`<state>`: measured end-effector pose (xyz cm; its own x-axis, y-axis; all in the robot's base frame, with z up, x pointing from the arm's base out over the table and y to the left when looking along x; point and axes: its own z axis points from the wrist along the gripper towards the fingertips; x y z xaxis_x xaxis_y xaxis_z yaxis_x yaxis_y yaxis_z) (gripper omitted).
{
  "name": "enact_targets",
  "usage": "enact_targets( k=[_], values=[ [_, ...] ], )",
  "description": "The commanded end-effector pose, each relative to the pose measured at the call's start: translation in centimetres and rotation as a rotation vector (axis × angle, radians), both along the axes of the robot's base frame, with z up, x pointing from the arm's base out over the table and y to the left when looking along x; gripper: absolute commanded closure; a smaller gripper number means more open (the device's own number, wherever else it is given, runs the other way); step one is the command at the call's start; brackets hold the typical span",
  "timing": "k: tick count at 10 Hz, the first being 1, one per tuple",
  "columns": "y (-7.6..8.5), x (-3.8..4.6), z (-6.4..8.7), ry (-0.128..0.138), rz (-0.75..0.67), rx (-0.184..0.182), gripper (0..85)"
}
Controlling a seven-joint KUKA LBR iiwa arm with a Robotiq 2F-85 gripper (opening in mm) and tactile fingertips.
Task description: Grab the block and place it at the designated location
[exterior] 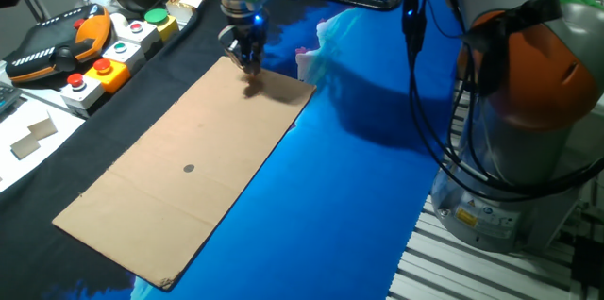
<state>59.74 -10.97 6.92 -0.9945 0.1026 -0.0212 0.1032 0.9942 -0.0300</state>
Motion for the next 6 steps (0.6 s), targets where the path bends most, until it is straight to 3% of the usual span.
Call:
enact_targets(
  k=[1, 6],
  values=[
    [0.5, -0.03, 0.2, -0.004, 0.004, 0.004, 84.3],
    [4.2, -0.37, 2.1, 0.006, 0.024, 0.019, 84.3]
  ],
)
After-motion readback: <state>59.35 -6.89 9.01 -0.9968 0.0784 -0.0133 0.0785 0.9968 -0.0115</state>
